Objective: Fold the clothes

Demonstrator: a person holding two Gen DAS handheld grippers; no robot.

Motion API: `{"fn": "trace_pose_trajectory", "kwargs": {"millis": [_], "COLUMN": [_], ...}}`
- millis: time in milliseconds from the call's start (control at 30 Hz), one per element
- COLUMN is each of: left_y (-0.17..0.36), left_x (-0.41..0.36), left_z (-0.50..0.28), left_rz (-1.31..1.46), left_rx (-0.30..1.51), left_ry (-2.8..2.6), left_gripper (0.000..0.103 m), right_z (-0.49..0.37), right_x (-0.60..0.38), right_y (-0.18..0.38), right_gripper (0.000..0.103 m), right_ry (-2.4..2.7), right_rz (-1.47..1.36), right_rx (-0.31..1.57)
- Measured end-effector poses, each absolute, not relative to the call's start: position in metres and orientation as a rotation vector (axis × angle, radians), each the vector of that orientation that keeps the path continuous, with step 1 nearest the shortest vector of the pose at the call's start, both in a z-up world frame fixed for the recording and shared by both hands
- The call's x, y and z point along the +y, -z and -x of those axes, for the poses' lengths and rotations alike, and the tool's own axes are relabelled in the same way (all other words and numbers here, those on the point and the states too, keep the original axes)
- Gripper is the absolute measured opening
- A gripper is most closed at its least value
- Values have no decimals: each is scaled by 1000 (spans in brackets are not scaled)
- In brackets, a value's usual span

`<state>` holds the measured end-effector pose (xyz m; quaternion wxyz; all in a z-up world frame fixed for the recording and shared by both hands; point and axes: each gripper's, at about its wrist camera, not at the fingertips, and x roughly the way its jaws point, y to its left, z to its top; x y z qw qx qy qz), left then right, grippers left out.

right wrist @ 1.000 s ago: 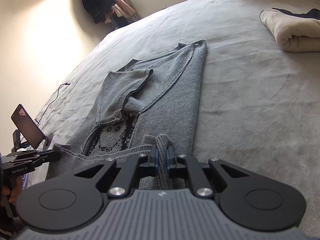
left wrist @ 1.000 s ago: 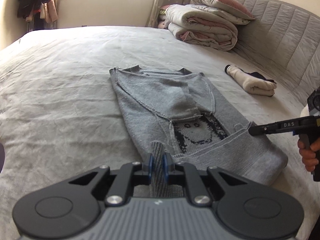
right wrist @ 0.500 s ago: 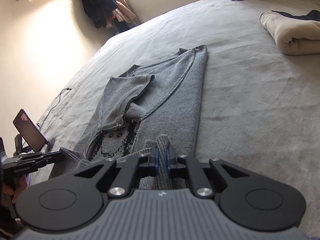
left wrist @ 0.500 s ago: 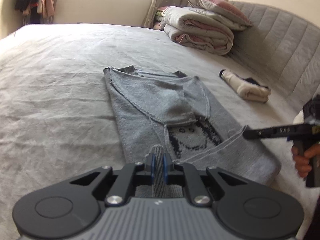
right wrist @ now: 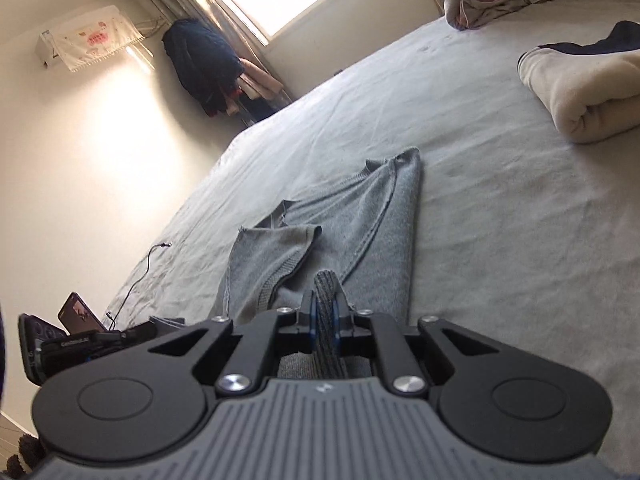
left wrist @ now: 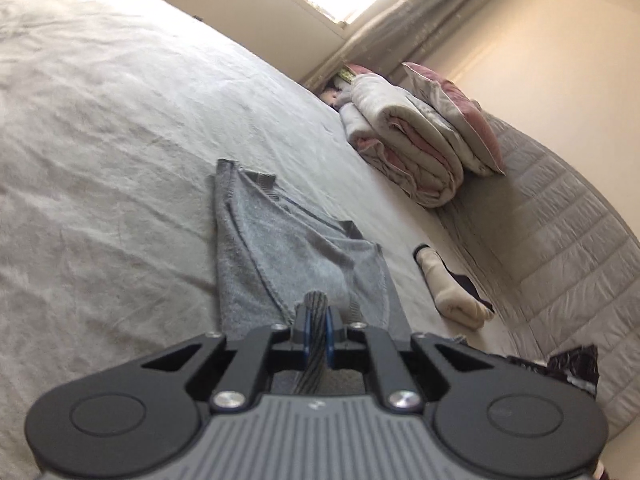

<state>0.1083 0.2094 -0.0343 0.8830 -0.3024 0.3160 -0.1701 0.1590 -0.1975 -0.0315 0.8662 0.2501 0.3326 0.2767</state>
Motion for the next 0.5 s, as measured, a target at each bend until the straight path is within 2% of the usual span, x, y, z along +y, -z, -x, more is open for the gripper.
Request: {"fn": "trace_pose_trajectory", "kwargs": {"millis": [167,333,500], "left_y": [51,66,54], "left_x": [207,193,188], "left_z": [-122,-131,-127], "left_rz": [606,489,441], "left_rx": [691,747,711], "left_ry": [284,207,179], "left_gripper": [7,8,10], "right_z": [-169,-173,-169], "right_x": [-200,-199,-201], "right_y": [42,66,60], "right_gripper": [11,11,17], "right_ry": [-589,-505,-502], "right_rz": [-573,-508,-514], "right_rx": [681,773,768]}}
